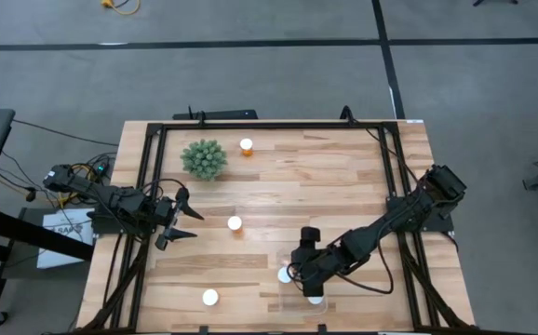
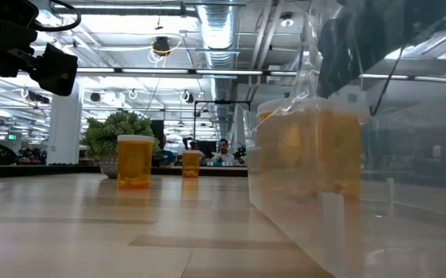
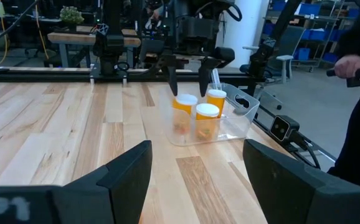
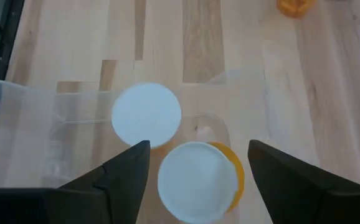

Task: Pick and place pill bottles into a basket
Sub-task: Put the orange pill bottle into the transparent bin, then put the top orange pill bottle into the transparent bin

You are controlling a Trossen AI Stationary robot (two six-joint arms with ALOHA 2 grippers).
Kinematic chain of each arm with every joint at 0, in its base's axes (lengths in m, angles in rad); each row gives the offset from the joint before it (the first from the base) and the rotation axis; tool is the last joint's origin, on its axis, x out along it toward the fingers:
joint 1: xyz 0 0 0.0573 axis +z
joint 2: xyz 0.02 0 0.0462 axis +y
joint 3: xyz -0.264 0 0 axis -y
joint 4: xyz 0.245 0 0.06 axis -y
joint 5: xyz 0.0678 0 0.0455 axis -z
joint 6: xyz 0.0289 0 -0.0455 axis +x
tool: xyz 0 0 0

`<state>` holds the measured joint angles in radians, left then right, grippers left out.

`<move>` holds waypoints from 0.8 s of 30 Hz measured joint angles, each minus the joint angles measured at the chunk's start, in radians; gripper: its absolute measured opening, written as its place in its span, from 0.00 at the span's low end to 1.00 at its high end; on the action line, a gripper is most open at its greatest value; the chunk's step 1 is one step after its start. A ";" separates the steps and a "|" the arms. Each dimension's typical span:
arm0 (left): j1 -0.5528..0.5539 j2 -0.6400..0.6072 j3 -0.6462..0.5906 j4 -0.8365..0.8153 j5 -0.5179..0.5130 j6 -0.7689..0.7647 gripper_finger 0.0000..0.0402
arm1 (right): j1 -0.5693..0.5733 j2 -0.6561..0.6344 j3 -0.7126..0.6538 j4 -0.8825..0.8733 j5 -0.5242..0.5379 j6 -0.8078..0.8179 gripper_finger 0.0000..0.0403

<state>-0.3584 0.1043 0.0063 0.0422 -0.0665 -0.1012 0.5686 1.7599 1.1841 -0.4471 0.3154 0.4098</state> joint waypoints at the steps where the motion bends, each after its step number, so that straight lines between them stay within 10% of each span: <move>1: 0.000 0.000 0.000 0.000 0.000 0.000 0.60 | -0.001 0.000 0.010 -0.015 0.000 0.000 0.66; 14: 0.000 0.000 0.000 0.000 0.000 0.000 0.60 | 0.018 0.000 0.154 -0.248 0.000 0.016 0.63; 24: 0.000 0.000 0.000 0.000 0.000 0.000 0.60 | 0.090 0.000 0.156 -0.265 -0.003 0.080 0.42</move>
<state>-0.3584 0.1043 0.0065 0.0422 -0.0666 -0.1009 0.6584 1.7596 1.3399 -0.7120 0.3119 0.4896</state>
